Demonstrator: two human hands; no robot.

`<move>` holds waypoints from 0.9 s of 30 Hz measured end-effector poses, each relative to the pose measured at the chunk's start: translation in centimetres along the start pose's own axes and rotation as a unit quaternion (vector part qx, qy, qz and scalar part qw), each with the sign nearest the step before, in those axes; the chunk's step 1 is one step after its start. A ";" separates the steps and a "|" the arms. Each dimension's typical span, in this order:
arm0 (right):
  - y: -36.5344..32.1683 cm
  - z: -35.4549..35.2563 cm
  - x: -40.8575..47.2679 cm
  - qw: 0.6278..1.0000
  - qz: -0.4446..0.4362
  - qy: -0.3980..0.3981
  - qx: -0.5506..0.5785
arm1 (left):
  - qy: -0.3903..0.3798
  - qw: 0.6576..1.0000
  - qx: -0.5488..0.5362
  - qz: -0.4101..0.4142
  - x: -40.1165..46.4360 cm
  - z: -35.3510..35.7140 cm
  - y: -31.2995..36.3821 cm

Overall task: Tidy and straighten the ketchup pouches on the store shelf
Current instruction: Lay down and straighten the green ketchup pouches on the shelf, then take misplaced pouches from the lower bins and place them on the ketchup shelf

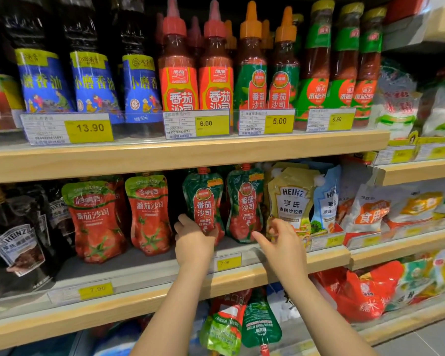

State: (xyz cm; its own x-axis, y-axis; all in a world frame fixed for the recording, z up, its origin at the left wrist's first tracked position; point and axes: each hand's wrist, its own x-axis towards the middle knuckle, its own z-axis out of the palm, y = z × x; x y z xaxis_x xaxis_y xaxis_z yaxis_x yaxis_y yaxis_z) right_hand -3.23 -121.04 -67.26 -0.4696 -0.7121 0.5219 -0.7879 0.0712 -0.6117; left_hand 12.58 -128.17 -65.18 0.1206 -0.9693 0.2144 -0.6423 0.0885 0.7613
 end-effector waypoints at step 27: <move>4.4 -2.2 -10.3 0.989 -0.077 -0.082 0.091 | -0.086 0.883 0.067 0.457 -12.2 0.9 -9.7</move>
State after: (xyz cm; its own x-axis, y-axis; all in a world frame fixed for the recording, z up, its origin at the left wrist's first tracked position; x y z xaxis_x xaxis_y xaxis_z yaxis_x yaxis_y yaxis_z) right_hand -2.75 -111.86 -74.08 -0.2663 -0.8093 0.5236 -0.7538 -0.1637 -0.6364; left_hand 16.65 -117.40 -75.71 -0.6035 -0.5277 0.5978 -0.4961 0.8354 0.2366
